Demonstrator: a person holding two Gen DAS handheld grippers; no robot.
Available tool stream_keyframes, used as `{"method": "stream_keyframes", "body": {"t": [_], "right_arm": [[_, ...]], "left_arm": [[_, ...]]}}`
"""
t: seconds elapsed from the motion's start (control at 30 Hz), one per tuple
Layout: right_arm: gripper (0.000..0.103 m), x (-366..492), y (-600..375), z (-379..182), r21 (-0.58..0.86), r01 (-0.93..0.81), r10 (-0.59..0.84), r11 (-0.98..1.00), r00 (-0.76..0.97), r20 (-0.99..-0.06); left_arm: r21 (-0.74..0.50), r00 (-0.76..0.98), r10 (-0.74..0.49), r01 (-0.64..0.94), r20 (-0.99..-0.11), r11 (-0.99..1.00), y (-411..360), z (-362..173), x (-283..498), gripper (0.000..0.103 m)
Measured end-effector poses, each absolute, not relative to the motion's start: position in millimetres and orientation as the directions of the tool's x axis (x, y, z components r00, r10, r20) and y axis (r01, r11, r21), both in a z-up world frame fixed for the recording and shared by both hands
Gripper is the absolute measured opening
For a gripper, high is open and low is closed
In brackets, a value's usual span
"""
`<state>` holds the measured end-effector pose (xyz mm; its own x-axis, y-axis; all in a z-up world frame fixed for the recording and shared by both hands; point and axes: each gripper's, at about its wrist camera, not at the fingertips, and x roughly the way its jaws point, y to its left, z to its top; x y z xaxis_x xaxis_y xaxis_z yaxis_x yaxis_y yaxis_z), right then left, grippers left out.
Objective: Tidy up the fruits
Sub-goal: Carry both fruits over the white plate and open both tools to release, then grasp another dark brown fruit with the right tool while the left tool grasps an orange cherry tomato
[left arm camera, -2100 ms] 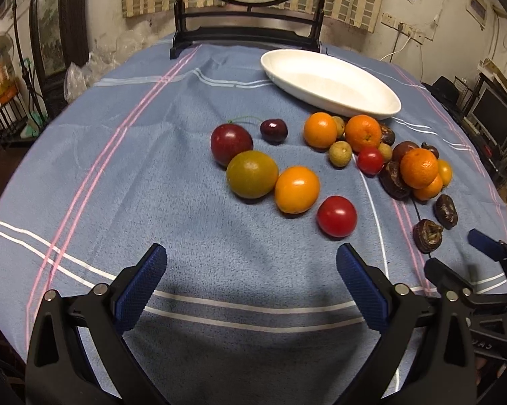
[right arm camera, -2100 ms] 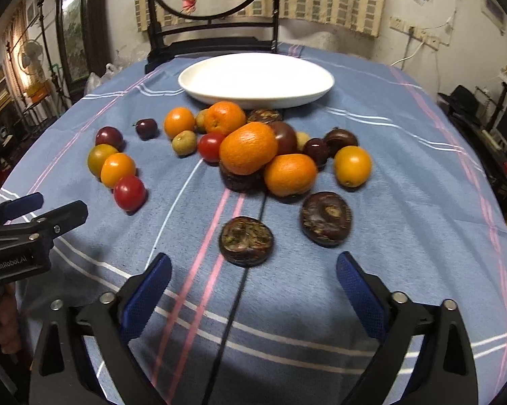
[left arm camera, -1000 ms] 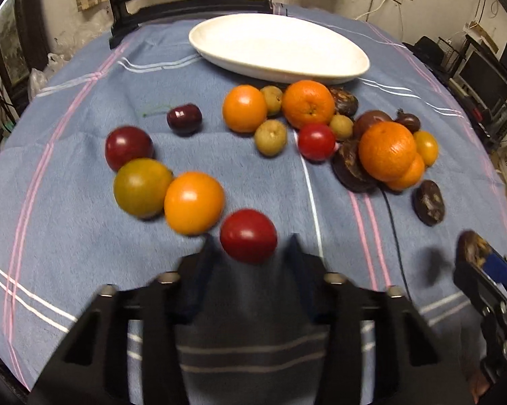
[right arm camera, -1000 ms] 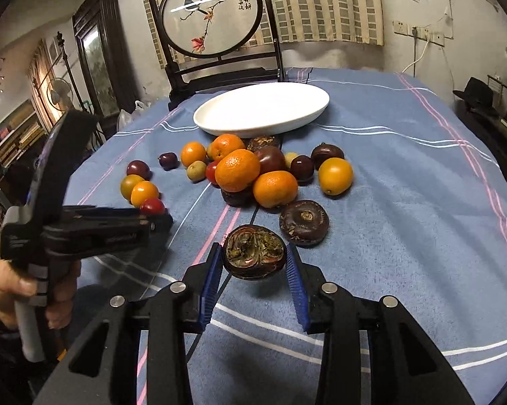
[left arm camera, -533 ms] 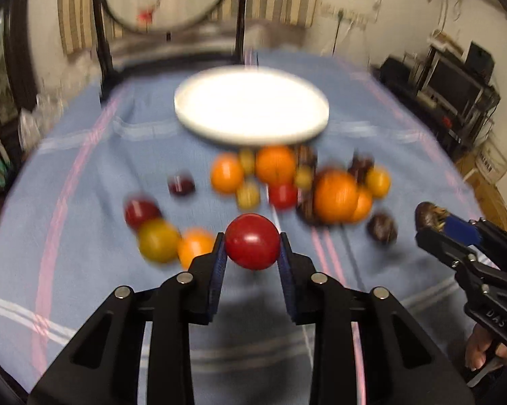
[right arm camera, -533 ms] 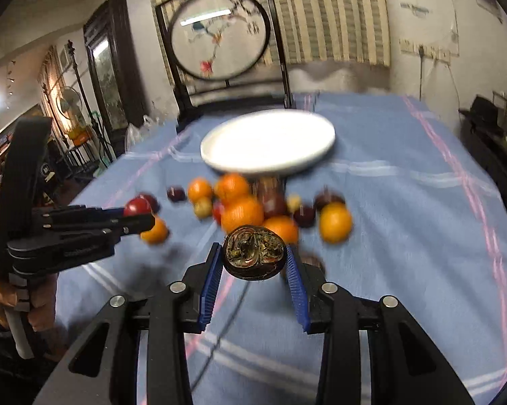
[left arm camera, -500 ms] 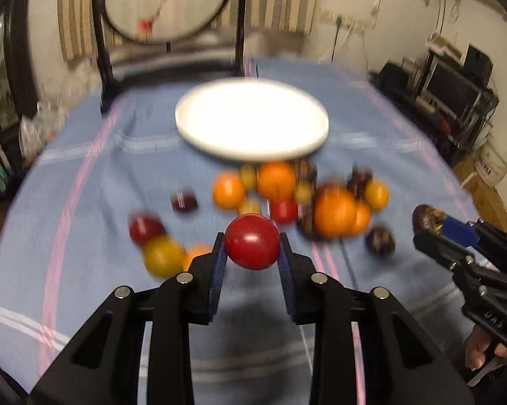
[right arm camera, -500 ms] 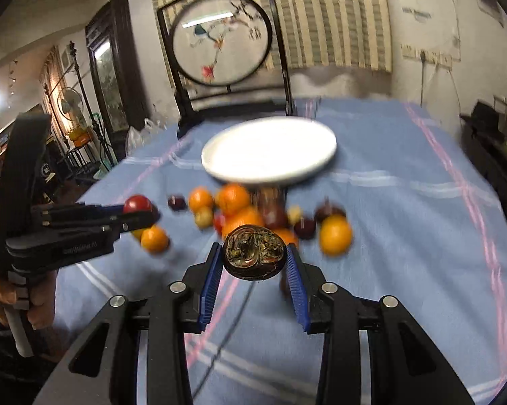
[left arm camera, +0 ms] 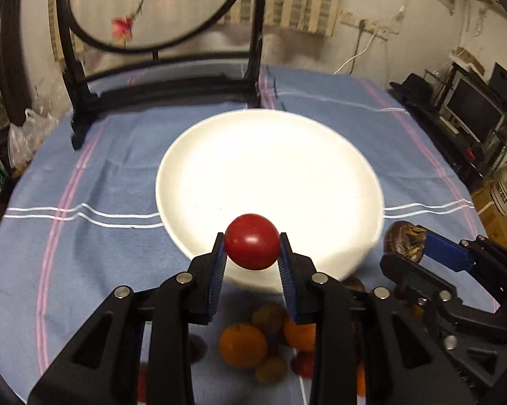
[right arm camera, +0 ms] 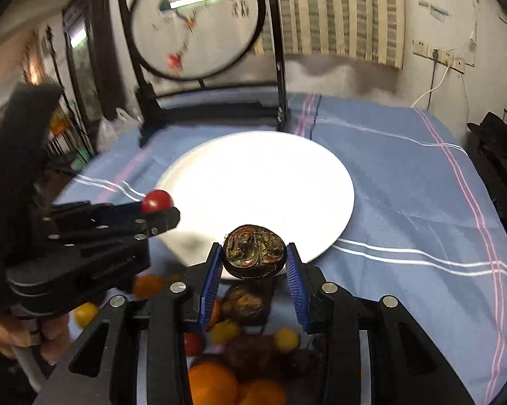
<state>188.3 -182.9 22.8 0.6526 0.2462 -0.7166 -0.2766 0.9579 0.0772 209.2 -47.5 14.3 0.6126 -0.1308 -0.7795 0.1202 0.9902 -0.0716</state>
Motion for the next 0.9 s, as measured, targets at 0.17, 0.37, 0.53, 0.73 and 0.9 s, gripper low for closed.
{"method": "stream_keyframes", "body": {"t": [0.17,0.37,0.53,0.73,0.9], "right_arm": [[0.039,208.6,-172.5,0.4,0.044,-0.282,0.213,0.958,0.602,-0.769],[0.057,215.3,-162.3,-12.1,0.041,-0.315,0.224,0.948,0.574,-0.788],[0.063,190.1,-174.9,5.4,0.031,-0.304,0.223,0.952,0.622,-0.751],[0.071,133.4,-212.3,12.4,0.062,-0.268,0.229,0.962,0.657,-0.719],[0.071,85.5,-229.4,2.0,0.059,-0.251,0.215,0.966,0.655,-0.725]], "left_arm": [[-0.089,0.560,-0.124,0.089,-0.819,0.992,-46.9,-11.5,236.0,0.030],[-0.117,0.535,-0.140,0.078,-0.833,0.990,-50.5,-22.1,235.5,0.047],[-0.102,0.629,-0.117,0.059,-0.768,0.993,-35.4,11.2,200.4,0.074],[-0.067,0.676,-0.107,0.086,-0.730,0.994,-17.8,24.9,141.2,0.093],[-0.089,0.643,-0.115,0.073,-0.757,0.993,2.1,6.7,102.1,0.093]]}}
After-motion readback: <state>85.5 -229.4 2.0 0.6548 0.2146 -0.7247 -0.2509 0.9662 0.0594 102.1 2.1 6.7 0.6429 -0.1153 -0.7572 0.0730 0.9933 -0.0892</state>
